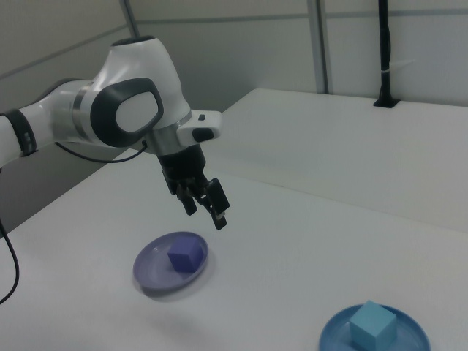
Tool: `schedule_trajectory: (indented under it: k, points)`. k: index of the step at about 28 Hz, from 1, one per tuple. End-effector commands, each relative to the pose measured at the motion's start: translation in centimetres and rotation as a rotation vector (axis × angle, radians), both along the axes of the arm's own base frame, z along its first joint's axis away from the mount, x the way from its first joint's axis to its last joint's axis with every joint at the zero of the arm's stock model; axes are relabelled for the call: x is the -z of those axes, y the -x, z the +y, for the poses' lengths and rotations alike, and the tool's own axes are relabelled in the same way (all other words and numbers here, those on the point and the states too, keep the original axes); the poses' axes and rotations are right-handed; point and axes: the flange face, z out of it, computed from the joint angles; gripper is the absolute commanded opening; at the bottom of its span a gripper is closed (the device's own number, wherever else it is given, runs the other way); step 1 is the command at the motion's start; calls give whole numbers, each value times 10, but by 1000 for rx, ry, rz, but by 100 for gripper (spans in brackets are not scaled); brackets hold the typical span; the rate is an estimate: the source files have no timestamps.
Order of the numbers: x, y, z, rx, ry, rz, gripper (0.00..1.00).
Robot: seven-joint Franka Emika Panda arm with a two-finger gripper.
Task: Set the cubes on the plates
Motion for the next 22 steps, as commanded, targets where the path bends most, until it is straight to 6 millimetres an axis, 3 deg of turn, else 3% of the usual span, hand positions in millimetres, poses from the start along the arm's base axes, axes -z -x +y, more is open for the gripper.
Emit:
schedule_trajectory:
  k: [1,22]
  points:
    - [-16,10,-5,-47,-39,-37,100]
    - [-21,6,-2,-62,-72,-41,100]
